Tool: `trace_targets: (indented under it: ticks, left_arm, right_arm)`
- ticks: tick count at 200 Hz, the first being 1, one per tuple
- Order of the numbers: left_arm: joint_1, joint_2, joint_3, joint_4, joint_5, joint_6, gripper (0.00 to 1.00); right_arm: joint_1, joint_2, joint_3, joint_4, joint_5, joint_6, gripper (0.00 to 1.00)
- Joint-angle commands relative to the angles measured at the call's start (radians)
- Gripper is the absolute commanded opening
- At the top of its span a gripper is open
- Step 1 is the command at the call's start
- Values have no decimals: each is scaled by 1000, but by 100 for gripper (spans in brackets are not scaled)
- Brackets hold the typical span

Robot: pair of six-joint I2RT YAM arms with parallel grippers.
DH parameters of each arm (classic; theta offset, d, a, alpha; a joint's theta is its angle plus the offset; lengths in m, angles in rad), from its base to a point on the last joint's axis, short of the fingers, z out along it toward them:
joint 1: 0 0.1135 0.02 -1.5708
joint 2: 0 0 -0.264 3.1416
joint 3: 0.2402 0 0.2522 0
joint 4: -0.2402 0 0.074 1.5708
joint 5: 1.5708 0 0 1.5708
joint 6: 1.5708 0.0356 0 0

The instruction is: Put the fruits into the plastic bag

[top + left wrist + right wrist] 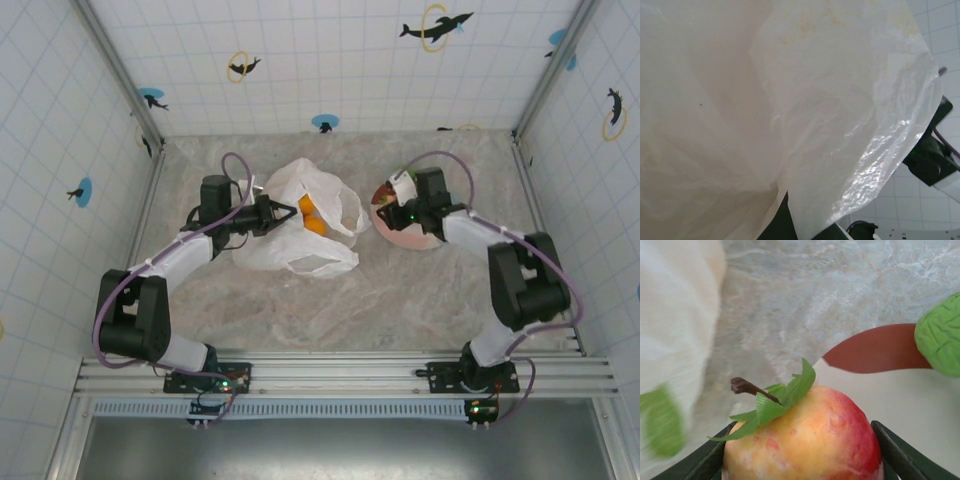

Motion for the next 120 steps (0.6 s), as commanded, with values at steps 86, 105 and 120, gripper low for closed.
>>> trace_targets:
  ticks: [86, 105, 120]
  left_arm:
    - [3, -19, -17, 46, 22, -7, 0]
    - [-3, -23, -17, 46, 21, -4, 0]
    - [-7, -21, -18, 41, 21, 0, 0]
  right_arm:
    - [320, -441, -380, 188, -29, 163, 54]
    - [341, -394, -348, 218, -63, 161, 53]
    - [363, -348, -304, 238, -94, 157, 53]
